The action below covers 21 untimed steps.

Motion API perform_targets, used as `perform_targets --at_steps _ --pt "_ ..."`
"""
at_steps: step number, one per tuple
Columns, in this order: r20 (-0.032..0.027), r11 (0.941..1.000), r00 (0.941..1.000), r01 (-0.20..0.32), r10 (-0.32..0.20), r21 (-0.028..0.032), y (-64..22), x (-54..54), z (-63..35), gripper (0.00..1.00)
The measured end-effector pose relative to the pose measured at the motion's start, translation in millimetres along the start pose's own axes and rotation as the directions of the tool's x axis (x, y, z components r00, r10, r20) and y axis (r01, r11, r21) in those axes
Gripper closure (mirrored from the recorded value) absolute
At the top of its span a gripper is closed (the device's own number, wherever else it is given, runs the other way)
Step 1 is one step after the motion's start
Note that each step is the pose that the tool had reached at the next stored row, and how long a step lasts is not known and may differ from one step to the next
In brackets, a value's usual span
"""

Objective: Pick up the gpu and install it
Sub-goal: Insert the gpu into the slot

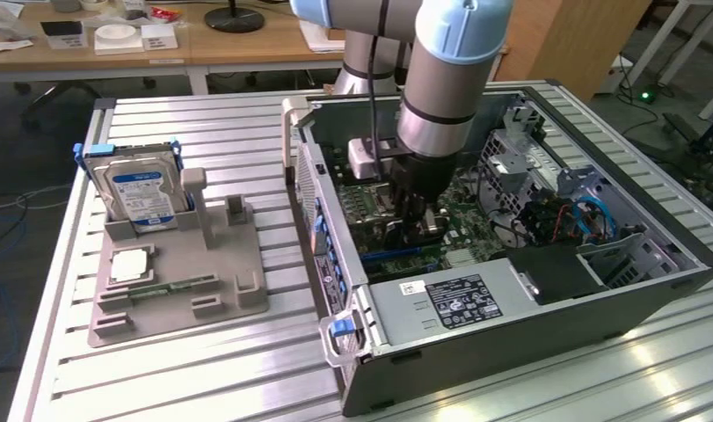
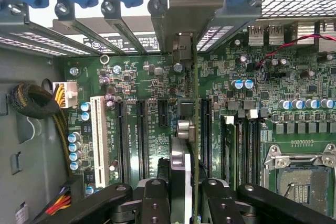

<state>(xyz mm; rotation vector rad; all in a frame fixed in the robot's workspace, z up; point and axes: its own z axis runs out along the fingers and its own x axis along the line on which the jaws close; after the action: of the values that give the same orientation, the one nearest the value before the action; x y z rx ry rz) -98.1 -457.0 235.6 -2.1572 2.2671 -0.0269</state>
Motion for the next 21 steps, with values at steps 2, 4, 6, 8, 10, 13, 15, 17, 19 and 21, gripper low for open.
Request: perform_targets --at_steps 2,4,6,8,10,13,15,17,19,21 --pt "-0.0001 1.0 1.0 0.0 0.0 -0.0001 0.3 -0.1 0.9 0.72" --pt "-0.0003 1.0 1.0 0.0 0.0 -0.0001 0.7 -0.2 1.8 0.72" --pt "-0.0003 1.0 1.0 0.0 0.0 0.0 1.0 -0.4 2.8 0.72" --pt "-0.0004 1.0 1.0 0.0 0.0 -0.0002 1.2 -0.4 3.1 0.72" --pt "-0.0004 1.0 1.0 0.0 0.0 0.0 1.4 -0.4 3.1 0.72" --pt "0.0003 1.0 1.0 0.0 0.0 0.0041 1.6 -0.6 1.9 0.72" --pt "0.0005 1.0 1.0 0.0 0.0 0.0071 1.5 -0.6 1.5 0.72" --pt "0.0001 1.0 1.0 0.0 0.0 0.0091 1.6 -0.5 0.9 0.72" --pt "0.0003 0.9999 1.0 0.0 0.0 0.0123 1.6 -0.5 0.2 0.72" --pt "0.001 0.9999 1.0 0.0 0.0 0.0171 1.5 -0.7 0.3 0.72"
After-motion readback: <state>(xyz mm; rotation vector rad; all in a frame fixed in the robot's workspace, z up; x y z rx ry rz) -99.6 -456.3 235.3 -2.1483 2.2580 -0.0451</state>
